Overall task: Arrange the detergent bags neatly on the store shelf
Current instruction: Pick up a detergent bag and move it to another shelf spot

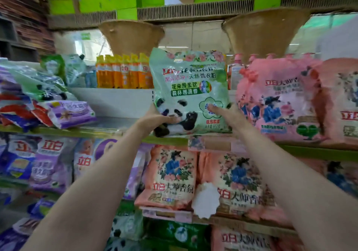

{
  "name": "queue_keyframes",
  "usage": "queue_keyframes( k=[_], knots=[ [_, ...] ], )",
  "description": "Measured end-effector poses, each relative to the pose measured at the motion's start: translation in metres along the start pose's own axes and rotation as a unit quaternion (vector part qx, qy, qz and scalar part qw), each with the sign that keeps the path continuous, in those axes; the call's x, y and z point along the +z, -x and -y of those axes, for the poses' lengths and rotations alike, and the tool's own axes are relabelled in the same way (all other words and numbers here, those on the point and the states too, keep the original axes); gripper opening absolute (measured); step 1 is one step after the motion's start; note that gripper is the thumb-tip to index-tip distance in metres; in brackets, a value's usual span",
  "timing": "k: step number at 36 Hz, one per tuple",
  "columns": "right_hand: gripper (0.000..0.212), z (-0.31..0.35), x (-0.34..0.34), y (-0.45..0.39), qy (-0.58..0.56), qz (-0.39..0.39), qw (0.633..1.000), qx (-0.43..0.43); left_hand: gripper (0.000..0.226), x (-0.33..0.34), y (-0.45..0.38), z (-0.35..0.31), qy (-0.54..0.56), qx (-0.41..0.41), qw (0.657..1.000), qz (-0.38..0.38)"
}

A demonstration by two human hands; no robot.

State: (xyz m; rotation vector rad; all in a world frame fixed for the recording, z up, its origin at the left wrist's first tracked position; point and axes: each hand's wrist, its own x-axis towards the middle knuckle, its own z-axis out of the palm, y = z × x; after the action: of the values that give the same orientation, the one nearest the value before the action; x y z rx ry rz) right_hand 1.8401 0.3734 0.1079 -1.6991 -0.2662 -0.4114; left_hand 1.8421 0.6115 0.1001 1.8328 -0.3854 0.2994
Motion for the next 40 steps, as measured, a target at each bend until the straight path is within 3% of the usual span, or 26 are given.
queue_keyframes(
  k=[3, 6, 10, 12, 17, 21, 26, 30, 35, 38, 40],
  knots=[
    [0.087, -0.012, -0.01, -0.02, 0.028, -0.022, 0.999, -0.005, 0.118, 0.011, -0.029, 0.012, -0.009, -0.036, 0.998, 0.043],
    [0.084, -0.027, -0.016, -0.039, 0.041, -0.039, 0.998, 0.004, 0.139, 0.023, -0.059, 0.024, -0.013, -0.051, 0.997, 0.06],
    [0.086, -0.05, -0.022, -0.062, 0.028, -0.041, 0.999, 0.023, 0.109, 0.039, -0.095, 0.039, -0.004, -0.068, 0.995, 0.075],
    [0.086, -0.058, -0.023, -0.074, 0.023, -0.06, 0.997, 0.039, 0.114, 0.048, -0.114, 0.047, 0.004, -0.069, 0.994, 0.079],
    [0.111, -0.077, -0.022, -0.107, 0.059, -0.074, 0.992, 0.084, 0.081, 0.068, -0.158, 0.066, 0.028, -0.053, 0.996, 0.068],
    [0.09, -0.106, -0.022, -0.138, 0.127, -0.106, 0.98, 0.111, 0.074, 0.082, -0.186, 0.092, 0.03, -0.059, 0.997, 0.038],
    [0.098, -0.112, -0.015, -0.166, 0.177, -0.142, 0.964, 0.14, 0.076, 0.087, -0.215, 0.108, 0.01, -0.06, 0.996, 0.07],
    [0.096, -0.119, -0.017, -0.191, 0.21, -0.138, 0.952, 0.173, 0.105, 0.093, -0.241, 0.12, -0.004, -0.057, 0.998, 0.042],
    [0.083, -0.128, -0.022, -0.216, 0.247, -0.121, 0.94, 0.2, 0.082, 0.101, -0.246, 0.119, -0.003, -0.05, 0.998, 0.031],
    [0.065, -0.125, -0.024, -0.219, 0.333, -0.106, 0.906, 0.238, 0.081, 0.104, -0.248, 0.124, -0.017, -0.051, 0.998, 0.016],
    [0.068, -0.123, -0.025, -0.218, 0.364, -0.095, 0.896, 0.235, 0.08, 0.104, -0.25, 0.124, -0.025, -0.055, 0.998, 0.01]
  ],
)
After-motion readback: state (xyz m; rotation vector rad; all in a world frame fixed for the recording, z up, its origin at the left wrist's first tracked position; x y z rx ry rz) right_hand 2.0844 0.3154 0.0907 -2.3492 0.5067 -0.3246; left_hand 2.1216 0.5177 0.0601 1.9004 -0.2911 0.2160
